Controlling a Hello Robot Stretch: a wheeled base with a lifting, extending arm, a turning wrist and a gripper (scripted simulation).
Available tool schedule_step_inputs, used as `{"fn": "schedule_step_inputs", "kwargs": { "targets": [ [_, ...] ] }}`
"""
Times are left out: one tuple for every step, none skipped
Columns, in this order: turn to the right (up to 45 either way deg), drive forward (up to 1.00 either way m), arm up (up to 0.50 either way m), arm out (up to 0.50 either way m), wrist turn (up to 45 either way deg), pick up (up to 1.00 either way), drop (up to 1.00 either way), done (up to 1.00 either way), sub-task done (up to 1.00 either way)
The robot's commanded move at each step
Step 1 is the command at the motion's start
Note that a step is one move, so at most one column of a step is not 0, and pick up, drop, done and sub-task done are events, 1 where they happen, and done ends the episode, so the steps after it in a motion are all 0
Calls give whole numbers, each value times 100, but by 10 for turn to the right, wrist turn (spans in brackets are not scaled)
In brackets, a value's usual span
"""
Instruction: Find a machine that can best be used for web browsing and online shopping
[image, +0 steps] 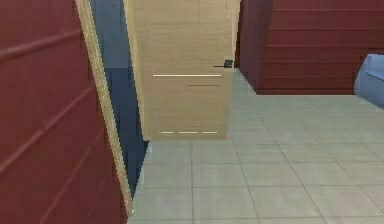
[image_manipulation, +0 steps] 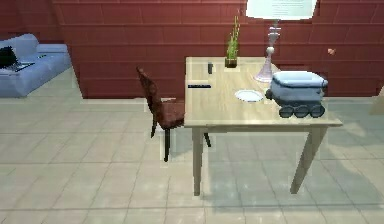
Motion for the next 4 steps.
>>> {"fn": "schedule_step_inputs", "kwargs": {
  "targets": [
    [450, 0, 0, 0, 0, 0, 0, 0, 0],
    [420, 0, 0, 0, 0, 0, 0, 0, 0],
    [0, 15, 0, 0, 0, 0, 0, 0, 0],
    [-360, 0, 0, 0, 0, 0, 0, 0, 0]
  ]
}}
